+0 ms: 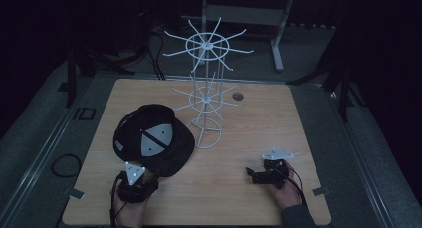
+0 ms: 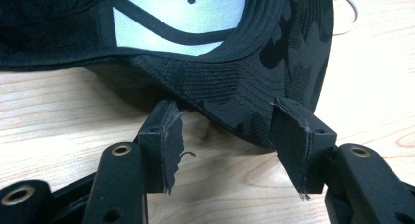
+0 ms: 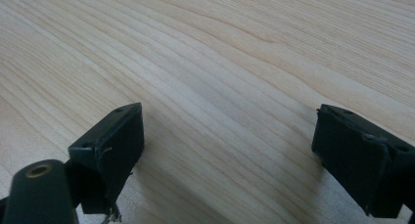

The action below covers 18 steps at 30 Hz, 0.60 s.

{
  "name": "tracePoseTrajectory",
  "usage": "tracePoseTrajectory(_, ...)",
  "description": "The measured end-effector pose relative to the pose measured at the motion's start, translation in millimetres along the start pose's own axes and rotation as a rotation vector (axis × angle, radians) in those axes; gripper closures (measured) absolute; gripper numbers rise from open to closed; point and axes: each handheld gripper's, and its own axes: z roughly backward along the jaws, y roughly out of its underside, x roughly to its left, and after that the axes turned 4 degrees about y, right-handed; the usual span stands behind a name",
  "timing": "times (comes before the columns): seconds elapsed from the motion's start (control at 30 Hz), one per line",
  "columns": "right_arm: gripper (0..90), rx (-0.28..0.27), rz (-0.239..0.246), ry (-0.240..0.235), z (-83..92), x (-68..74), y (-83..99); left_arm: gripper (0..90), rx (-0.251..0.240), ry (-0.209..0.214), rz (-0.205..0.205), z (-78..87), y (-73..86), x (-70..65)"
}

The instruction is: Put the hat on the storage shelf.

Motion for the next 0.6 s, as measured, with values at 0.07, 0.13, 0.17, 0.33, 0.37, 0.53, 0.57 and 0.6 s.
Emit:
tracePoseTrajectory(0.07,11.9,0.000,0.000,0.000,0.0,0.0,0.0,46.0,0.001,-0.001,-0.001,0.1,0.5,-0.4)
tracePoseTrajectory(0.13,11.9,0.000,0.000,0.000,0.0,0.0,0.0,45.6,0.007,0.004,-0.003,-0.9,1.3,-1.2)
tracePoseTrajectory(0.17,11.9,0.000,0.000,0.000,0.0,0.0,0.0,45.3,0.010,0.004,-0.005,-1.6,1.8,-1.3)
tracePoseTrajectory(0.33,11.9,0.000,0.000,0.000,-0.1,0.0,0.0,44.7,0.015,0.019,0.017,-2.9,3.1,1.1)
tracePoseTrajectory(0.37,11.9,0.000,0.000,0.000,-0.1,0.0,0.0,44.6,0.014,0.024,0.018,-3.5,3.3,1.1)
tracePoseTrajectory(0.53,11.9,0.000,0.000,0.000,0.0,0.0,0.0,43.0,0.032,0.058,0.034,-8.8,4.3,0.1)
tracePoseTrajectory(0.57,11.9,0.000,0.000,0.000,0.0,0.0,0.0,43.0,0.033,0.064,0.041,-9.2,4.2,0.3)
tracePoseTrajectory(0.6,11.8,0.000,0.000,0.000,-0.1,0.0,0.0,42.9,0.033,0.067,0.044,-9.8,4.2,0.7)
